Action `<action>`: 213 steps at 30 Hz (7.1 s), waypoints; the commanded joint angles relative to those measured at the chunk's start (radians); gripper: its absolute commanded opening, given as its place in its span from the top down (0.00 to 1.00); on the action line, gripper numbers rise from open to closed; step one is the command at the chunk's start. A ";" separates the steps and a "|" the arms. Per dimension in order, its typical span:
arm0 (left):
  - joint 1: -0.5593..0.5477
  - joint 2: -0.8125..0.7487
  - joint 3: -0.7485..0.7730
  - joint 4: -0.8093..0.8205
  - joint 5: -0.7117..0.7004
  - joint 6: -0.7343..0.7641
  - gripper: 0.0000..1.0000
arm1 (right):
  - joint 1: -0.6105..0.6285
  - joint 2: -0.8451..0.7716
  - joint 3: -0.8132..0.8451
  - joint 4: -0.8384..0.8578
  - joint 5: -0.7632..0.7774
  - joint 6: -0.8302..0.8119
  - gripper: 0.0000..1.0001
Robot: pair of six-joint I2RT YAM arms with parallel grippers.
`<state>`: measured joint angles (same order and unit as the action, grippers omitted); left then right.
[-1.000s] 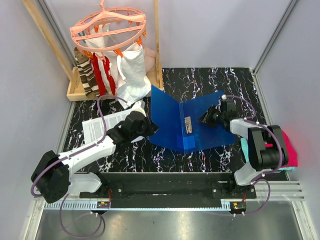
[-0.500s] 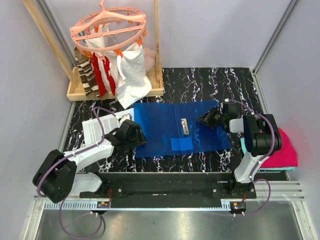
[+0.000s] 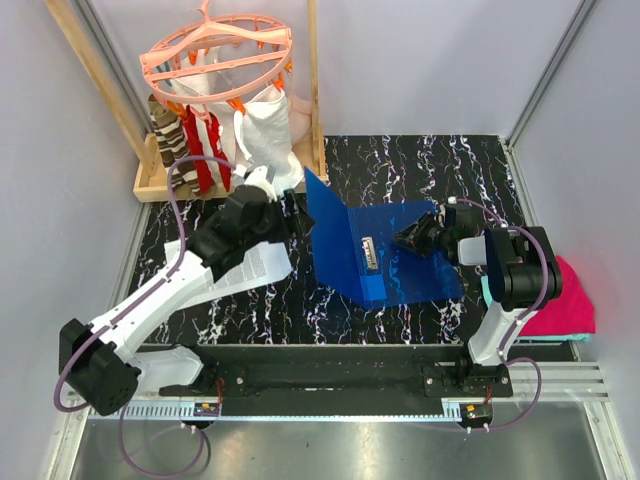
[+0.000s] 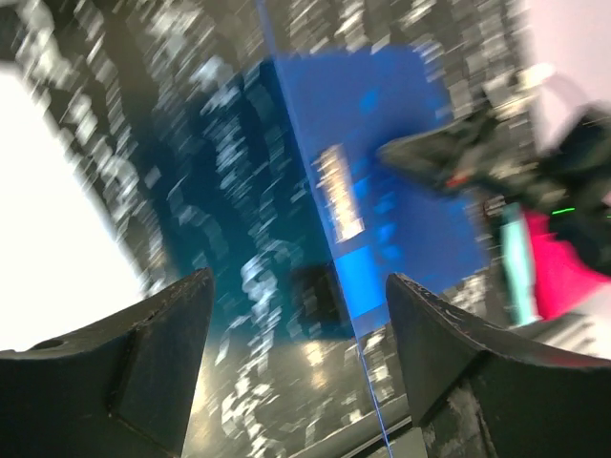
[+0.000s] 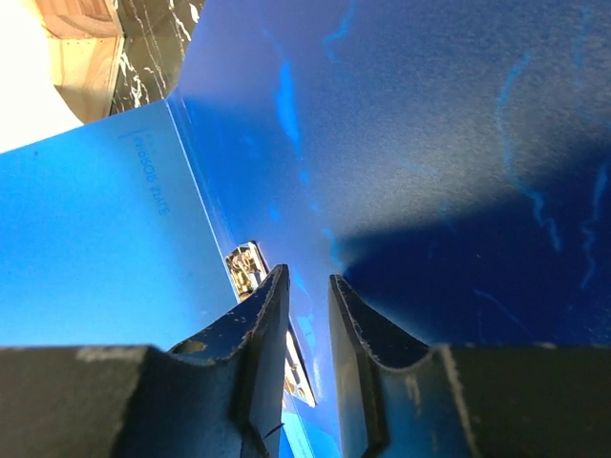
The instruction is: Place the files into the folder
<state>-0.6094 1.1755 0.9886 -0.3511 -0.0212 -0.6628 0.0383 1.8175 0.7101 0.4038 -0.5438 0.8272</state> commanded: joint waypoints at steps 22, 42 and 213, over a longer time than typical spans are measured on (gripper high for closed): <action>0.002 -0.051 -0.147 0.014 -0.019 0.072 0.36 | 0.298 0.337 0.088 0.892 -0.320 0.512 0.69; 0.002 -0.134 0.140 0.231 0.107 0.006 0.26 | 0.357 0.155 0.126 0.089 0.096 0.029 0.70; -0.181 0.831 0.166 0.609 -0.017 -0.115 0.63 | 0.153 0.037 -0.086 0.072 -0.217 -0.013 0.99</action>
<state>-0.7849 2.0502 1.1713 0.2642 -0.0483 -0.8005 0.1852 1.8683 0.6018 0.5182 -0.8299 0.8600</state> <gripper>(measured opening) 0.366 0.142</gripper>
